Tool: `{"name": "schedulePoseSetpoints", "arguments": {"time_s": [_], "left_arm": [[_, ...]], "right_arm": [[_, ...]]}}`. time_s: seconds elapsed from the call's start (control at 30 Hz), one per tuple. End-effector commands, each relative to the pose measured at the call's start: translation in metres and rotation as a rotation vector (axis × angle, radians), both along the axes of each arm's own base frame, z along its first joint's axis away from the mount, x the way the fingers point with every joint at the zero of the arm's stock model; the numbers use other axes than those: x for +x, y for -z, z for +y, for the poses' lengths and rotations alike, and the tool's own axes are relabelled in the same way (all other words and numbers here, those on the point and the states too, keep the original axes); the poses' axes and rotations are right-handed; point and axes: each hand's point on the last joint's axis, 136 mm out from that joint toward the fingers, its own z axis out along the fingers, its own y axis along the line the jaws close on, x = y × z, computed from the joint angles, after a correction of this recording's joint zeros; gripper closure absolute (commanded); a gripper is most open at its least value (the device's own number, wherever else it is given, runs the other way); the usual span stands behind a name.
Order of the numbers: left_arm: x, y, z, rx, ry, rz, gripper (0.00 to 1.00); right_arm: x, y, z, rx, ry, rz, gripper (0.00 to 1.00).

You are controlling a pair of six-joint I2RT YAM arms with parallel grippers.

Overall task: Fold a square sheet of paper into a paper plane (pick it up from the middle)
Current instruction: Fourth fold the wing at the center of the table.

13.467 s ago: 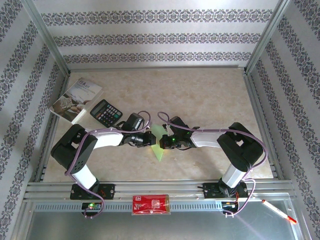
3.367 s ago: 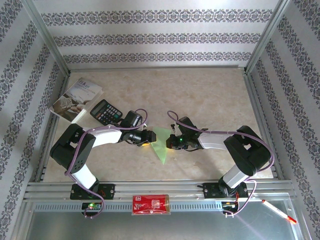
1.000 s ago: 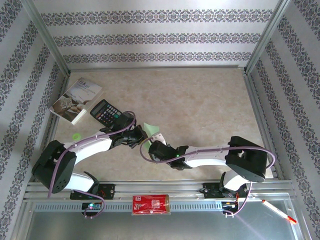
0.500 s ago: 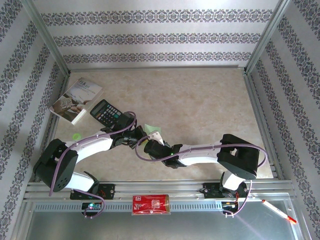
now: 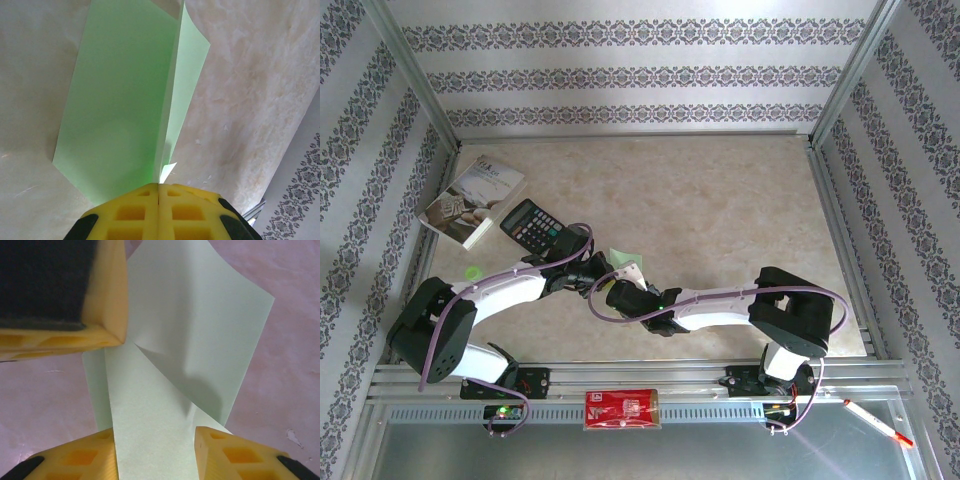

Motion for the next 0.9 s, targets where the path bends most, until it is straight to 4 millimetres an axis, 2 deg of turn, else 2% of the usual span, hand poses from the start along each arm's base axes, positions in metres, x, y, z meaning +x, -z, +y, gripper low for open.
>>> {"name": "schedulePoseSetpoints", "arguments": {"time_s": [0.0, 0.57, 0.87], "left_arm": [[-0.001, -0.002, -0.006, -0.014, -0.002, 0.02, 1.0], [-0.001, 0.001, -0.007, -0.009, 0.007, 0.021, 1.0], [0.0, 0.001, -0.007, -0.009, 0.008, 0.02, 1.0]], "right_arm": [[0.001, 0.001, -0.002, -0.035, 0.003, -0.02, 0.61], [-0.005, 0.002, -0.017, -0.043, 0.014, -0.01, 0.64], [-0.006, 0.002, -0.016, -0.042, 0.012, -0.008, 0.66]]}}
